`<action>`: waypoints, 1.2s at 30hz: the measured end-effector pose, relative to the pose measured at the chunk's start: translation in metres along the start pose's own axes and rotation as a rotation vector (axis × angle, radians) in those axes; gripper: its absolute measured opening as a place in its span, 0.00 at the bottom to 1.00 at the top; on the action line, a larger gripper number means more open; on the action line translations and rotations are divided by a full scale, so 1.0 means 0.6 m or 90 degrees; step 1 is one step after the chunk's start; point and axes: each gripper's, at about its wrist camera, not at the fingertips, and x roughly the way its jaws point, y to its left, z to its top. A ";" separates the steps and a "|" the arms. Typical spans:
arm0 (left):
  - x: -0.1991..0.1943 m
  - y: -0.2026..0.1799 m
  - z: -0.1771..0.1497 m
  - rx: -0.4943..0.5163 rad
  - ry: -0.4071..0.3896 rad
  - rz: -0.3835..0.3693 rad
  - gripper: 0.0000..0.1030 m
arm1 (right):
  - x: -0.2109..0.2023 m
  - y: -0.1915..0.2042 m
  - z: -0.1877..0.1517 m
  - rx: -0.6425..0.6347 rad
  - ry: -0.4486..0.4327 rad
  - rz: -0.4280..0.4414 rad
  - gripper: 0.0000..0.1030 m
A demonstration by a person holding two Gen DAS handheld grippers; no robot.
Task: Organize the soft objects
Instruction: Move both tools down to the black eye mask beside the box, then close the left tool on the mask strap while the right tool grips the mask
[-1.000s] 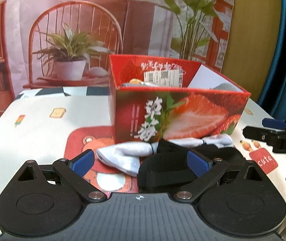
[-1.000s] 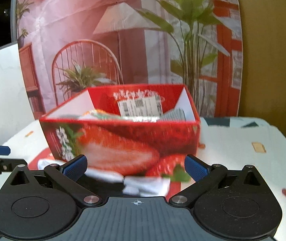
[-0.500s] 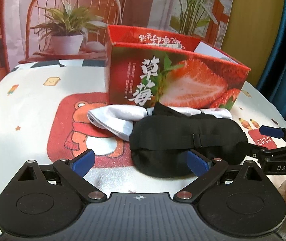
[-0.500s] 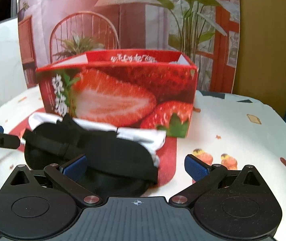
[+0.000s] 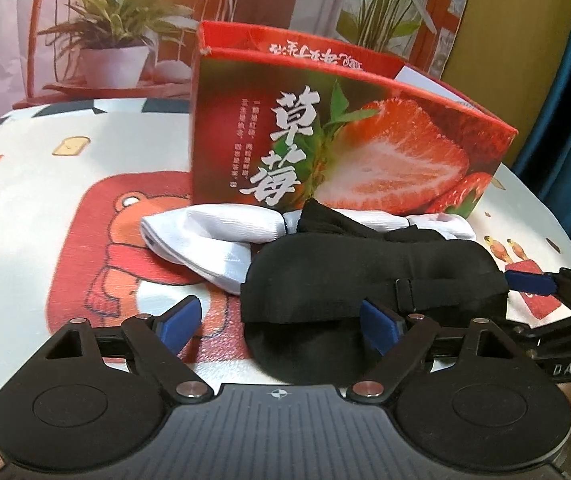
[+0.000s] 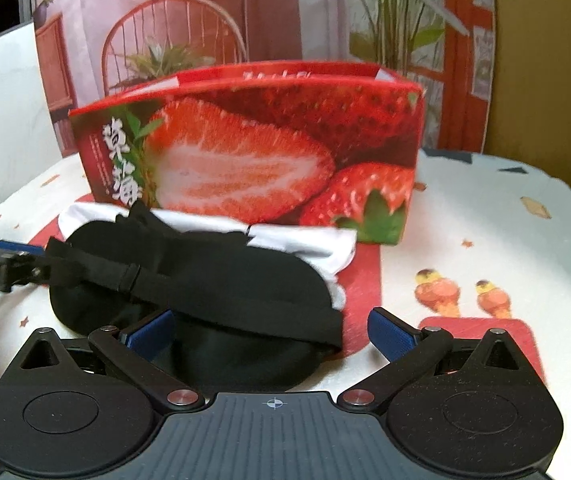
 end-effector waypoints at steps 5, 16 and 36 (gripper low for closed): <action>0.012 -0.008 -0.007 0.017 -0.007 0.010 0.69 | 0.010 0.000 -0.002 0.001 0.021 0.017 0.96; -0.007 -0.002 -0.029 0.002 -0.014 -0.015 0.21 | 0.017 -0.005 0.001 0.010 0.034 0.029 1.00; -0.010 -0.004 -0.035 0.001 -0.022 -0.012 0.21 | -0.010 -0.016 0.000 0.050 -0.005 0.003 0.55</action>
